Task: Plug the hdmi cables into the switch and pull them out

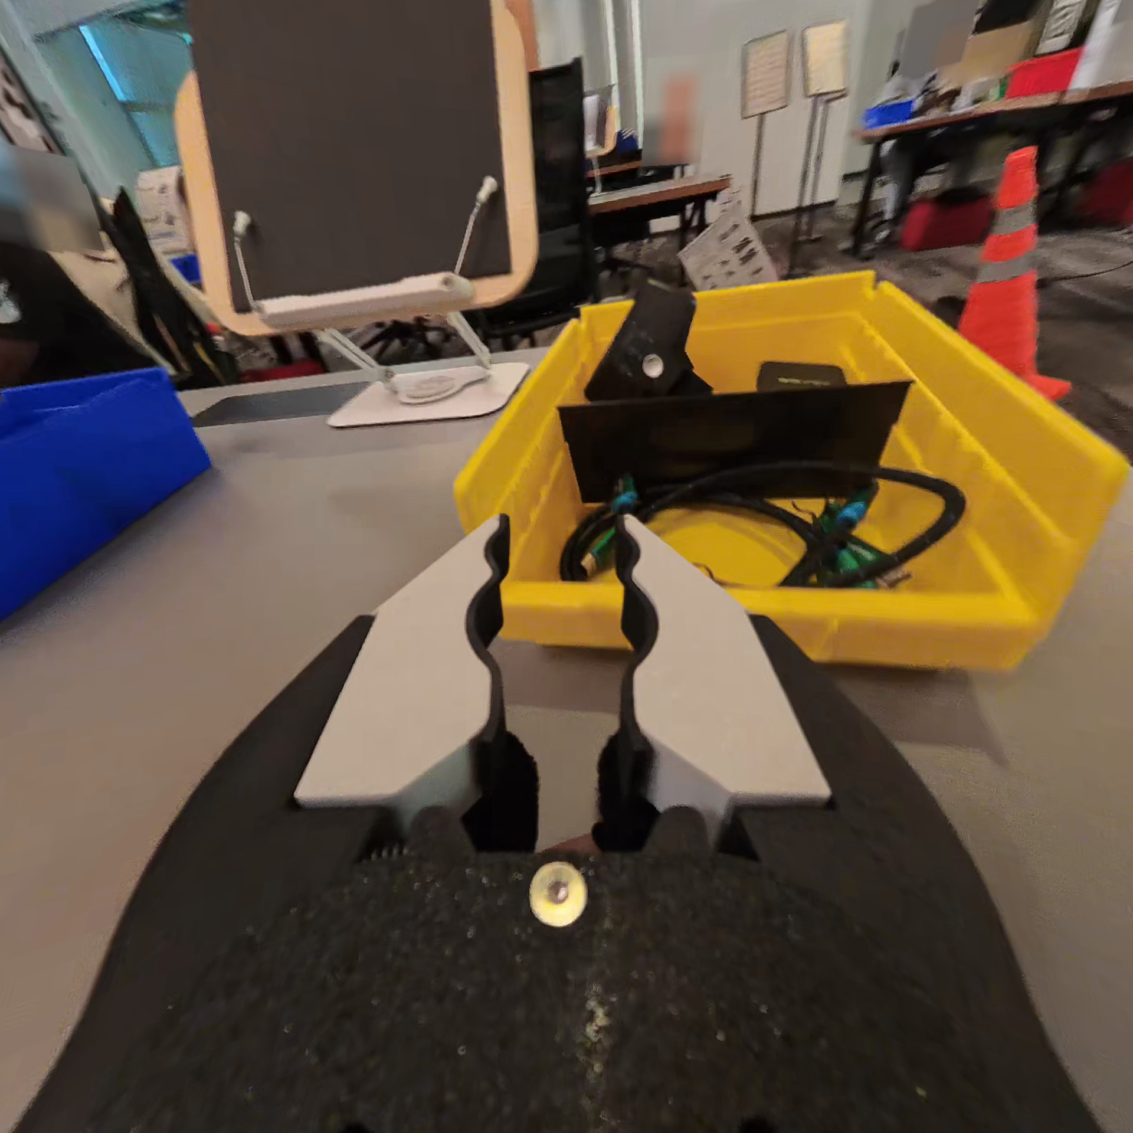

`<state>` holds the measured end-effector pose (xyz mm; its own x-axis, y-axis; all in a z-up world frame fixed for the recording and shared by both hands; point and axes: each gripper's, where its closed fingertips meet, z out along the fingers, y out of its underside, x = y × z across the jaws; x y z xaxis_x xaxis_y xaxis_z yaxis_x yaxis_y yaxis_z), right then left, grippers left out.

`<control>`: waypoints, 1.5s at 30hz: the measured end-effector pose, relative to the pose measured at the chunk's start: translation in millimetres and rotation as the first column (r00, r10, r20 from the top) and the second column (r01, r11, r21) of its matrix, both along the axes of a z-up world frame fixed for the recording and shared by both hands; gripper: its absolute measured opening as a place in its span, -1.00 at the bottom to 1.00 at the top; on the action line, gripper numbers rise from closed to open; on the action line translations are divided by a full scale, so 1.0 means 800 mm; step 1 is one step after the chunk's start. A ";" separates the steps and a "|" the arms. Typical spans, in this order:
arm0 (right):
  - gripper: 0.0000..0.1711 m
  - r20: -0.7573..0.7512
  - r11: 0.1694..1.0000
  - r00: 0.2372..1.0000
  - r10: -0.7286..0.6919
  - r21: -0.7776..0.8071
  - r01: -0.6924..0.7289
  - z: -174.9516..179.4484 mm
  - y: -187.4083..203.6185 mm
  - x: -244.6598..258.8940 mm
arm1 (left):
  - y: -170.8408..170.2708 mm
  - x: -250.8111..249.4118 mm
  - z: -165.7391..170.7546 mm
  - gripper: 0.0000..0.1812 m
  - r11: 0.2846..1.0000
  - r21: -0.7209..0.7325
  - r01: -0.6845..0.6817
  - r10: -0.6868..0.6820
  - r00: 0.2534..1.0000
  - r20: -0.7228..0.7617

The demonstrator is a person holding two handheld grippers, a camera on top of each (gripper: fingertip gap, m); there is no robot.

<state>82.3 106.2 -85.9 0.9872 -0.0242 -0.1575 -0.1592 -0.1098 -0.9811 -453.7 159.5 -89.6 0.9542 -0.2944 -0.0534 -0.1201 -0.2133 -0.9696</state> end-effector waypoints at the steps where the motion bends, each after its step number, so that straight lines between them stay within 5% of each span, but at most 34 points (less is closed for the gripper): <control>1: -0.61 0.015 1.000 1.000 -0.004 -0.006 0.004 -0.006 -0.002 -0.003 | 0.003 -0.002 -0.008 -0.71 1.000 -0.028 -0.005 0.005 1.000 -0.007; 5: -0.61 0.171 0.998 0.985 -0.039 -0.047 0.048 -0.007 0.007 0.015 | 0.014 -0.005 -0.017 -0.71 0.999 -0.035 -0.042 0.040 0.997 -0.063; 9: -0.61 0.108 0.996 0.993 -0.040 -0.069 0.047 -0.014 0.008 0.024 | 0.015 -0.006 -0.038 -0.71 0.988 -0.134 -0.078 0.070 0.995 -0.066; 30: -0.61 0.125 0.997 0.991 0.045 -0.063 -0.038 -0.016 -0.007 0.002 | 0.023 0.015 -0.038 -0.73 0.988 -0.151 -0.039 0.037 0.999 -0.016; 33: -0.50 0.092 0.984 0.984 0.155 -0.102 -0.145 -0.030 0.001 -0.038 | 0.018 0.048 -0.019 -0.73 0.995 -0.091 0.046 -0.040 0.997 0.065; 36: -0.11 0.116 0.980 0.984 0.135 -0.160 -0.115 -0.041 0.028 -0.063 | 0.007 0.101 -0.009 -0.73 0.981 -0.048 0.188 -0.182 0.978 0.103; 45: 0.05 0.044 0.937 0.968 0.248 -0.266 -0.228 -0.043 0.083 -0.117 | -0.032 0.238 -0.027 -0.67 0.843 -0.068 0.534 -0.535 0.845 -0.006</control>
<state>-11.7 172.8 -119.9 0.9778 0.1832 -0.1015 -0.0237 -0.3848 -0.9227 -263.1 134.0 -110.9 0.6468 -0.7617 -0.0390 -0.2556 -0.1684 -0.9520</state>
